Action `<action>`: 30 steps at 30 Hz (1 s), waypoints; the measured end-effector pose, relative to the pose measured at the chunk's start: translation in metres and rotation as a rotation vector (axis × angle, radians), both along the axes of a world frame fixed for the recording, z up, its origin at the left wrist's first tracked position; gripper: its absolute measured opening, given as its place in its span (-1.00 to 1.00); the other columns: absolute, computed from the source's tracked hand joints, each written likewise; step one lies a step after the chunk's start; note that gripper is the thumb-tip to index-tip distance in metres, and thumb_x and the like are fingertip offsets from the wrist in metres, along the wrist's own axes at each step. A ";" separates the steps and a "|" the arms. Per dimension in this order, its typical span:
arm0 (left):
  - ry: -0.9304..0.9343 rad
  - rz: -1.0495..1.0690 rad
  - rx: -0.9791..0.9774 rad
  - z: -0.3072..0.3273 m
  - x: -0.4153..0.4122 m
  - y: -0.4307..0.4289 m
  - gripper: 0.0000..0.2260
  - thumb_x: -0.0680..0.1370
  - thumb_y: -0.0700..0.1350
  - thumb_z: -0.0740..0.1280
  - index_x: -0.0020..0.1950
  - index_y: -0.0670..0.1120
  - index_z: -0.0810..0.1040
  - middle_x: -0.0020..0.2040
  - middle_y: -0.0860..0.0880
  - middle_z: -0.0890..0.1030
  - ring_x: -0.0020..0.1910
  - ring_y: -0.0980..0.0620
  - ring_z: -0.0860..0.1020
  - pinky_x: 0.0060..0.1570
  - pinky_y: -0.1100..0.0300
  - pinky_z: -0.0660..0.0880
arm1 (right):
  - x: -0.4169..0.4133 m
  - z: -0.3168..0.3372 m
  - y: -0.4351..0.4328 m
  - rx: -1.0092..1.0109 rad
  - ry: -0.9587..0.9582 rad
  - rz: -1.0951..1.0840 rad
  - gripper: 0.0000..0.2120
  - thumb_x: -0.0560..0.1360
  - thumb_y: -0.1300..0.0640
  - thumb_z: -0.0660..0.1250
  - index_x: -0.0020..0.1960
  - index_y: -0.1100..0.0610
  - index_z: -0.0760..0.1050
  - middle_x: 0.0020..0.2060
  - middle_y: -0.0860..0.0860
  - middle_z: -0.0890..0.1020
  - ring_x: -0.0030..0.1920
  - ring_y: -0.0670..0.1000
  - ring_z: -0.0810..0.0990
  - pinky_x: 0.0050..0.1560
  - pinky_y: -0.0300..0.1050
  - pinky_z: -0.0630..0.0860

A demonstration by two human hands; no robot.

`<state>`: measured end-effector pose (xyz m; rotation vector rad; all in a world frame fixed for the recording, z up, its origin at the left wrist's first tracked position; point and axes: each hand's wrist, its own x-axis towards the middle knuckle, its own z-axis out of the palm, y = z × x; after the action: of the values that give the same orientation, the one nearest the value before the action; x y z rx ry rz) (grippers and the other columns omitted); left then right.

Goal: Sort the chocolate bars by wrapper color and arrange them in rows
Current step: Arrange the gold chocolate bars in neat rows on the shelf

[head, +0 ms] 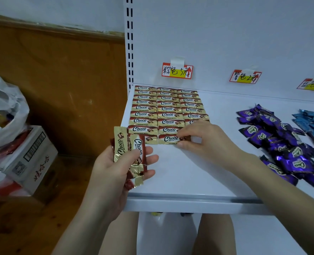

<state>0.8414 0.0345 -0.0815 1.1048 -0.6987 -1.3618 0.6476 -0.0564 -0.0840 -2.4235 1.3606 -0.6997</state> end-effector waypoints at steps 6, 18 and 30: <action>0.000 0.003 -0.010 0.000 0.000 0.000 -0.84 0.55 -0.24 0.25 0.08 -0.06 0.51 -0.15 -0.10 0.70 -0.22 -0.02 0.69 -0.43 0.24 0.55 | -0.002 -0.006 -0.005 -0.043 0.028 0.037 -0.79 0.36 0.08 0.44 -0.07 0.16 0.65 -0.09 0.01 0.66 -0.01 0.03 0.53 0.05 -0.29 0.33; 0.009 -0.013 -0.017 -0.001 0.000 -0.001 -0.83 0.54 -0.24 0.25 0.08 -0.05 0.51 -0.17 -0.09 0.70 -0.23 -0.02 0.69 -0.44 0.23 0.55 | -0.002 -0.009 -0.007 -0.026 0.037 0.087 -0.79 0.38 0.04 0.32 -0.11 0.11 0.67 -0.14 -0.03 0.63 -0.07 -0.05 0.50 0.05 -0.09 0.42; 0.046 0.073 -0.011 -0.001 0.000 0.005 -0.85 0.54 -0.24 0.25 0.06 -0.04 0.50 -0.18 -0.09 0.69 -0.24 -0.02 0.68 -0.45 0.24 0.55 | 0.016 -0.004 -0.001 -0.140 0.052 0.136 -0.74 0.43 0.05 0.30 -0.02 0.17 0.64 -0.09 0.03 0.65 -0.03 0.07 0.57 0.03 -0.15 0.42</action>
<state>0.8415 0.0395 -0.0822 1.0774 -0.6259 -1.3157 0.6641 -0.0579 -0.0878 -2.6322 1.1880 -0.7242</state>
